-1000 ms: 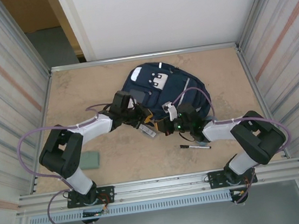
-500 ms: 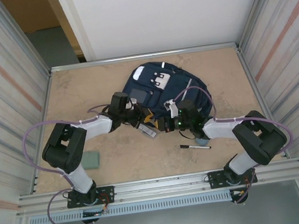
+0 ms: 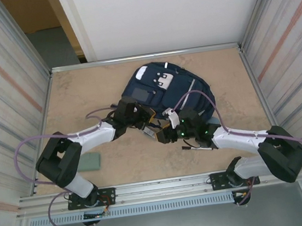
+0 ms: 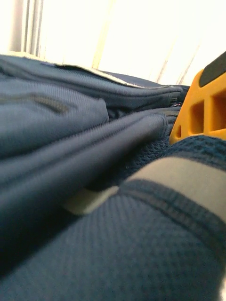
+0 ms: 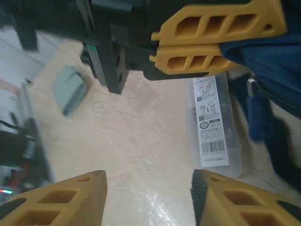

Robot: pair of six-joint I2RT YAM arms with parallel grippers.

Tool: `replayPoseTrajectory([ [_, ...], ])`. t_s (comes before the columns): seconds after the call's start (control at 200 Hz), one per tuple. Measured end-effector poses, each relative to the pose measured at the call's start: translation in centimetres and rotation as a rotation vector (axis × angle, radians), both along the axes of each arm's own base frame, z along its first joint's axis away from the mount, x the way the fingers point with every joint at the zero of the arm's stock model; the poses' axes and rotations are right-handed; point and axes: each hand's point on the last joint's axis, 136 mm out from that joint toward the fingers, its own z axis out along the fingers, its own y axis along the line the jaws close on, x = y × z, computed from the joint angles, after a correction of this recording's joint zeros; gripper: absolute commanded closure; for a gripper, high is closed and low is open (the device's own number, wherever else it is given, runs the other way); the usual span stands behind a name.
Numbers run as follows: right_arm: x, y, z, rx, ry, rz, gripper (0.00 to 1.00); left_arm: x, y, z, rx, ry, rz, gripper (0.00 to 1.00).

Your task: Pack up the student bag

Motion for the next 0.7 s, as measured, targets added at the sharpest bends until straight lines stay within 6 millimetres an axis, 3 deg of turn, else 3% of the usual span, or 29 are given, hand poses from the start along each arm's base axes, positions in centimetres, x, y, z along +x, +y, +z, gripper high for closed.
replayPoseTrajectory([
  [0.165,1.4,-2.3,-1.6,-0.138,-0.229,-0.058,0.48,0.4,0.7,2.5,0.062,-0.079,0.049,1.0],
  [0.301,1.7,-4.4,-3.7,-0.279,-0.347,-0.094,0.47,0.2,1.2,2.6,0.105,-0.093,0.101,1.0],
  [0.486,3.2,-3.0,-1.5,-0.271,-0.577,-0.115,0.49,-0.1,1.1,2.3,0.117,-0.086,0.16,1.0],
  [0.702,3.3,-1.3,-3.8,-0.338,-0.77,-0.053,0.52,-0.5,0.8,2.3,0.102,-0.065,0.206,1.0],
])
